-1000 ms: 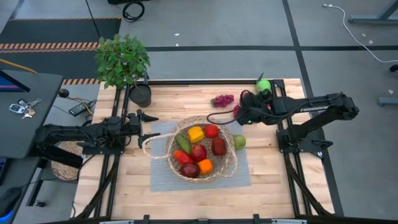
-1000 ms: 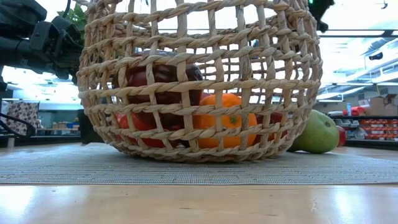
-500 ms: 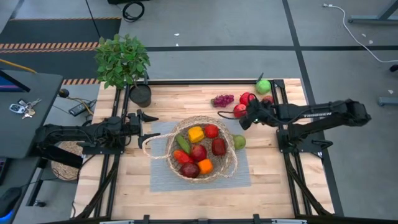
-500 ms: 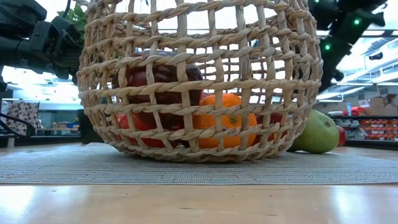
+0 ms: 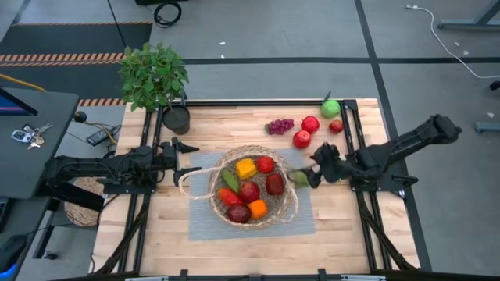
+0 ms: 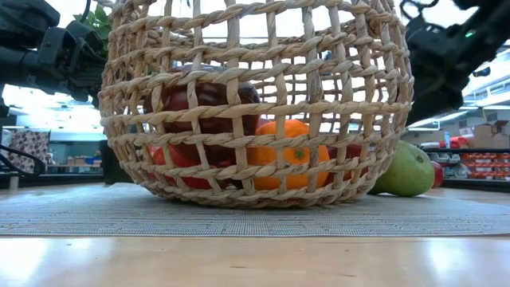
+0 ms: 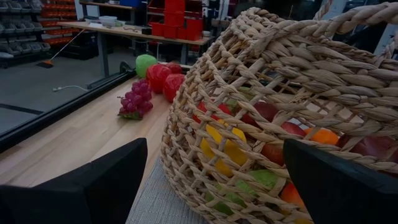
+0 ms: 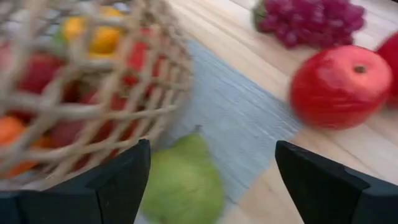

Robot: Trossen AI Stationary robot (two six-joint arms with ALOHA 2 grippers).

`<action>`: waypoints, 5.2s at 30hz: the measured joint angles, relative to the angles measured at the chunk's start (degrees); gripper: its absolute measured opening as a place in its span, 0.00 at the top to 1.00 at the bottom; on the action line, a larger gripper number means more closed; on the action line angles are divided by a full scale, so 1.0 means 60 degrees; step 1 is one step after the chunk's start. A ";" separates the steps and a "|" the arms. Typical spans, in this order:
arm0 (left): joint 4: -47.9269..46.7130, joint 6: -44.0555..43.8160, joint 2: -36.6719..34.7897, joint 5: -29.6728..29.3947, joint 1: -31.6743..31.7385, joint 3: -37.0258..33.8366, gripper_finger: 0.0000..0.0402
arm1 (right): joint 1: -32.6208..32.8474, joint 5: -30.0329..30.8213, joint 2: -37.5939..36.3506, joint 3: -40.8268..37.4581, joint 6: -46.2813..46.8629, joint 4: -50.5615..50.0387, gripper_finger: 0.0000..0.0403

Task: Build produce basket
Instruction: Put the pear into the basket

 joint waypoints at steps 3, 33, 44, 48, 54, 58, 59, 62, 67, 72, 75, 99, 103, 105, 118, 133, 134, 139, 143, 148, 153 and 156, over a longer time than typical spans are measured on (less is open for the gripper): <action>0.0000 -0.0004 0.0000 -0.0001 0.0004 0.0000 0.05 | 0.1112 0.0818 0.0247 -0.0103 -0.0136 0.0523 0.14; 0.0000 -0.0003 0.0001 0.0000 0.0000 0.0000 0.05 | 0.2002 0.2507 0.4654 -0.0120 -0.1871 0.2179 0.10; 0.0000 -0.0004 0.0003 0.0002 0.0003 0.0000 0.05 | 0.1760 0.2591 0.5009 -0.0102 -0.1887 0.2536 0.11; 0.0000 -0.0004 0.0002 -0.0001 0.0000 0.0000 0.05 | 0.1760 0.2481 0.4831 -0.0116 -0.1966 0.2423 0.16; 0.0000 -0.0007 0.0000 -0.0001 0.0000 0.0000 0.05 | 0.1760 0.2480 0.4616 -0.0116 -0.1991 0.2286 0.25; 0.0000 -0.0007 0.0000 -0.0001 0.0000 0.0000 0.05 | 0.1756 0.2084 0.4236 0.0130 -0.1995 0.1444 0.29; 0.0000 -0.0001 0.0003 0.0002 0.0002 -0.0001 0.05 | 0.1760 0.2019 0.4119 0.0257 -0.1995 0.1208 0.30; 0.0000 -0.0007 0.0003 0.0001 0.0000 0.0000 0.05 | 0.1763 0.1935 0.3769 0.0613 -0.1992 0.0612 0.35; 0.0000 -0.0003 0.0002 0.0000 0.0002 -0.0002 0.05 | 0.1749 0.1408 0.3303 0.0725 -0.2323 0.0537 0.40; 0.0000 -0.0001 0.0000 -0.0001 0.0003 0.0000 0.05 | 0.1802 0.1192 0.3039 0.0736 -0.2546 0.0644 0.37; 0.0000 -0.0007 0.0002 -0.0001 0.0000 0.0000 0.05 | 0.1844 0.0710 0.3044 0.0735 -0.2975 0.0671 0.32; -0.0004 0.0000 0.0004 0.0001 0.0002 -0.0001 0.05 | 0.1498 0.1752 0.4250 0.0743 -0.5270 0.1872 0.02; -0.0004 -0.0003 0.0004 0.0001 0.0000 -0.0001 0.05 | 0.1499 0.2347 0.4792 0.0667 -0.5009 0.2065 0.02; 0.0003 -0.0004 0.0000 -0.0001 0.0000 0.0000 0.05 | 0.1477 0.2475 0.4853 0.0411 -0.4772 0.2319 0.02; 0.0000 -0.0004 0.0001 0.0000 0.0000 0.0000 0.05 | 0.0920 0.2545 0.4764 -0.2573 -0.4820 0.7837 0.08; 0.0000 -0.0004 0.0000 -0.0001 0.0004 0.0000 0.05 | 0.0893 0.2571 0.4817 -0.2582 -0.4976 0.8771 0.14; 0.0000 0.0000 0.0001 0.0000 0.0001 0.0000 0.05 | 0.0893 0.2587 0.4817 -0.2538 -0.5053 0.8774 0.14; 0.0000 -0.0004 0.0002 0.0001 0.0001 0.0000 0.05 | 0.0897 0.2905 0.4673 -0.2171 -0.5688 0.8592 0.14; 0.0000 -0.0003 0.0004 0.0002 0.0003 0.0000 0.05 | 0.0897 0.3552 0.4077 -0.1708 -0.6217 0.8051 0.14; 0.0000 -0.0005 0.0000 0.0002 0.0004 0.0000 0.05 | 0.0922 0.4922 0.2971 -0.0976 -0.7652 0.7623 0.14; 0.0000 -0.0007 0.0000 -0.0001 0.0001 -0.0001 0.05 | 0.0922 0.6194 0.1824 -0.0187 -0.9508 0.7568 0.14; 0.0000 -0.0004 0.0000 -0.0001 0.0002 0.0000 0.05 | 0.0917 0.5940 0.1149 0.0454 -1.0087 0.7560 0.14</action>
